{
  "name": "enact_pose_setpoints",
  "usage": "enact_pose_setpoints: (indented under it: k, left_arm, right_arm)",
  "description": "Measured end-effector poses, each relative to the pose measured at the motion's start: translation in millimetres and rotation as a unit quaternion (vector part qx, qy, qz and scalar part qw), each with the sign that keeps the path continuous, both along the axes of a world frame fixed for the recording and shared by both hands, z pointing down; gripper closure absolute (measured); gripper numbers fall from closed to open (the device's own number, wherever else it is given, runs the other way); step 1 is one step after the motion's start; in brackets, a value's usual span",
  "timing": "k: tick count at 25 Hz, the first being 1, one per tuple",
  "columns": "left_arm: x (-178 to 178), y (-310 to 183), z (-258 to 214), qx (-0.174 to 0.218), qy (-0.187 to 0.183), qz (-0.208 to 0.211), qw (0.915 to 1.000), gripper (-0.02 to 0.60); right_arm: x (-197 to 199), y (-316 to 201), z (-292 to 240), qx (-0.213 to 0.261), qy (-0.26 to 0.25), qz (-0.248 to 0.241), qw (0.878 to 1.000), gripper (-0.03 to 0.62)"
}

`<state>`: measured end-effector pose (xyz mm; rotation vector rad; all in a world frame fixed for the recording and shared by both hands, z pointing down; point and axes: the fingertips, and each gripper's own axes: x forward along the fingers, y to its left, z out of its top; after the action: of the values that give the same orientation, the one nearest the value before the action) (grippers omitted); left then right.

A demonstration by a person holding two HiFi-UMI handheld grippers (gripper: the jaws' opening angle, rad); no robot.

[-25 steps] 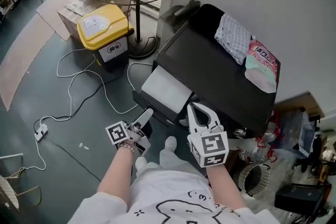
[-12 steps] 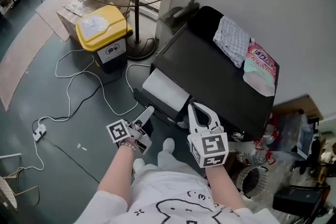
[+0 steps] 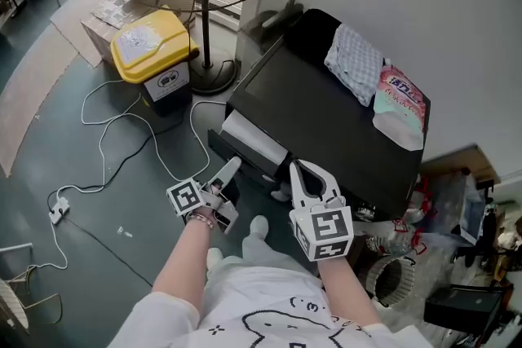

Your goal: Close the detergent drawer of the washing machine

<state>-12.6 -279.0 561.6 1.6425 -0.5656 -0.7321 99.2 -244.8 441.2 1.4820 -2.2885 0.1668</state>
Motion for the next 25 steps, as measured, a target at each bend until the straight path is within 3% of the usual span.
enact_pose_setpoints:
  k: [25]
  left_arm:
    - [27.3,-39.7,-0.2,-0.007,0.004,-0.016,0.9998,0.236]
  right_arm:
    - [24.4,-23.3,2.9,0.004,-0.01,-0.008,1.0,0.594]
